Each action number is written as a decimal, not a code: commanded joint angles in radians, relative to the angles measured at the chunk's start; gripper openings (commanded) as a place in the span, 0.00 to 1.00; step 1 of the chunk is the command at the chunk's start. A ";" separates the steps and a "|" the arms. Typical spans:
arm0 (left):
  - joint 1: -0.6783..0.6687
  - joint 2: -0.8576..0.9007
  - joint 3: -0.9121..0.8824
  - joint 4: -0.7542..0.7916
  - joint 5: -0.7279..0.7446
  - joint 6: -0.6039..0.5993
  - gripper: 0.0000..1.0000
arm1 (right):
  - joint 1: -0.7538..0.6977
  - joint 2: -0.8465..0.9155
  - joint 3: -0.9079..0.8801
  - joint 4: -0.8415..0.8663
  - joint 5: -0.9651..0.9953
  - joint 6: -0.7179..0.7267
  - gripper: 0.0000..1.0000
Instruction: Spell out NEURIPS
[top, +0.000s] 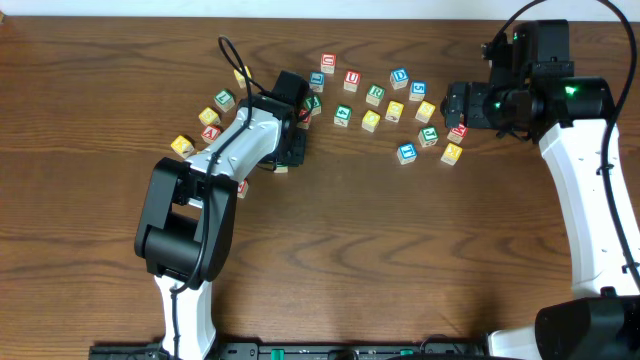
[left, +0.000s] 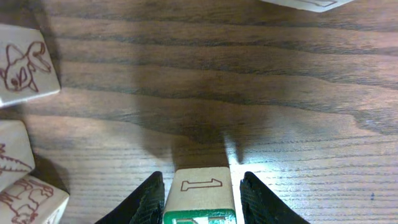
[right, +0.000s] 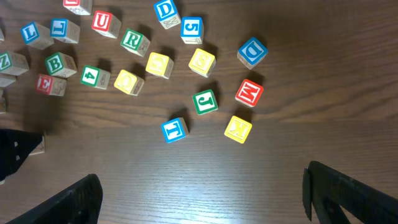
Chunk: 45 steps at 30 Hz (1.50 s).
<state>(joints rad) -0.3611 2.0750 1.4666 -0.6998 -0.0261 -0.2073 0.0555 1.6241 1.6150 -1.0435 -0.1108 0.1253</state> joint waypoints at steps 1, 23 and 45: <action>0.004 0.017 -0.008 -0.018 -0.008 -0.118 0.40 | -0.009 -0.002 0.019 -0.001 0.007 0.009 0.99; 0.004 0.017 -0.008 -0.001 -0.009 -0.036 0.33 | -0.009 -0.002 0.019 -0.001 0.007 0.009 0.99; 0.016 -0.029 0.101 -0.106 -0.008 -0.059 0.49 | -0.009 -0.002 0.019 -0.001 0.007 0.009 0.99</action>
<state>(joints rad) -0.3584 2.0750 1.4883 -0.7799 -0.0257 -0.2649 0.0555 1.6241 1.6150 -1.0435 -0.1112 0.1253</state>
